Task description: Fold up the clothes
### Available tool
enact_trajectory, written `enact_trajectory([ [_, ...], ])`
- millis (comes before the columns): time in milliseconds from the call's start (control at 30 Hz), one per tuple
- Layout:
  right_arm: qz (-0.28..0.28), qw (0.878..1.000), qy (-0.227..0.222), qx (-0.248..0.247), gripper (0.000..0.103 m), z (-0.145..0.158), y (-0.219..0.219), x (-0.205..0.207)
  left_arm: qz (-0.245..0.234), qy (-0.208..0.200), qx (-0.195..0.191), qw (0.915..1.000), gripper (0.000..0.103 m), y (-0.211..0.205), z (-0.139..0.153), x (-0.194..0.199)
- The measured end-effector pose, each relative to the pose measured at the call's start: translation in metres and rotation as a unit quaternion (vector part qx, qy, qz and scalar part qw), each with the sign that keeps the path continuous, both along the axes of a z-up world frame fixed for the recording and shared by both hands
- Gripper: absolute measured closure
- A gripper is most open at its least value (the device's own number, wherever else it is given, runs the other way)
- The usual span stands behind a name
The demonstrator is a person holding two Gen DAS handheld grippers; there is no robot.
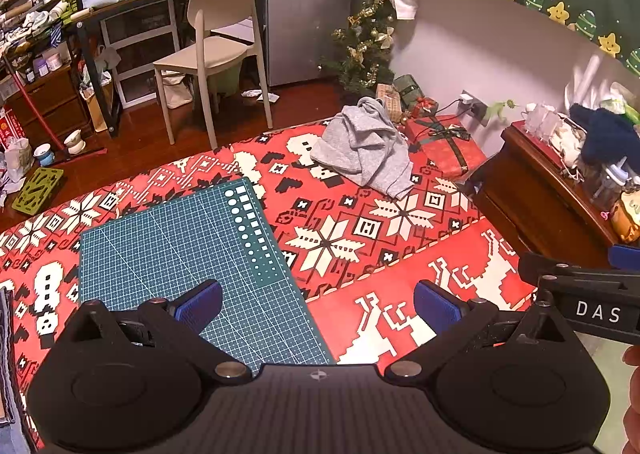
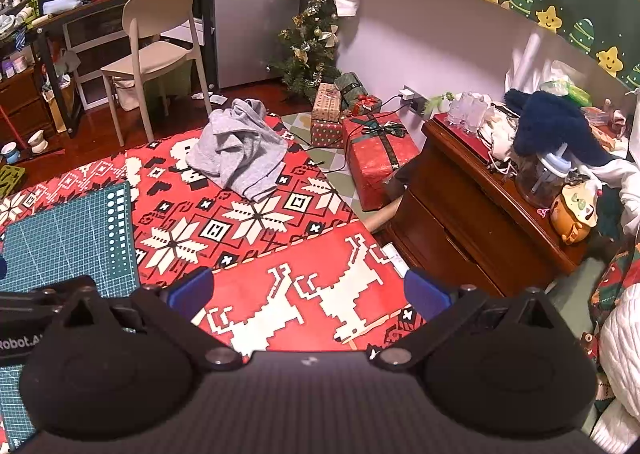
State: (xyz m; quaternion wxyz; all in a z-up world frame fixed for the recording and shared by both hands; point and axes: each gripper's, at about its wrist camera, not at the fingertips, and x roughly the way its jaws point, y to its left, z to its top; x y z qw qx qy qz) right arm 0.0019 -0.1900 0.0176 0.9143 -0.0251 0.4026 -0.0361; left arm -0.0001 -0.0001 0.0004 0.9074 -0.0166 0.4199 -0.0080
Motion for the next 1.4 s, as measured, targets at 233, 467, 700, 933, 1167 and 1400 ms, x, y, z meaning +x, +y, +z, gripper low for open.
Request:
enact_trajectory([
  [233, 0.003, 1.0, 0.001, 0.004, 0.001, 0.002, -0.001, 0.001, 0.001, -0.016, -0.011, 0.9998, 0.0, 0.01, -0.001, -0.004],
  [467, 0.006, 1.0, 0.002, 0.008, 0.001, 0.004, -0.002, 0.002, -0.002, -0.009, -0.002, 1.0, 0.0, 0.0, 0.0, -0.001],
  [700, 0.01, 1.0, 0.0, 0.006, 0.001, 0.008, -0.003, 0.004, 0.001, -0.013, 0.002, 0.9999, 0.0, 0.0, 0.003, 0.0],
  [933, 0.012, 1.0, -0.001, 0.006, 0.001, 0.007, -0.002, 0.006, 0.005, -0.017, 0.007, 0.9998, 0.0, 0.001, 0.004, 0.001],
  [1167, 0.019, 1.0, -0.001, 0.002, 0.001, 0.005, 0.002, 0.005, 0.007, -0.021, 0.008, 0.9997, 0.0, 0.003, 0.003, 0.0],
  [1400, 0.024, 1.0, 0.004, 0.008, 0.001, 0.004, 0.006, 0.004, 0.012, -0.024, 0.014, 0.9995, 0.0, 0.006, 0.003, -0.003],
])
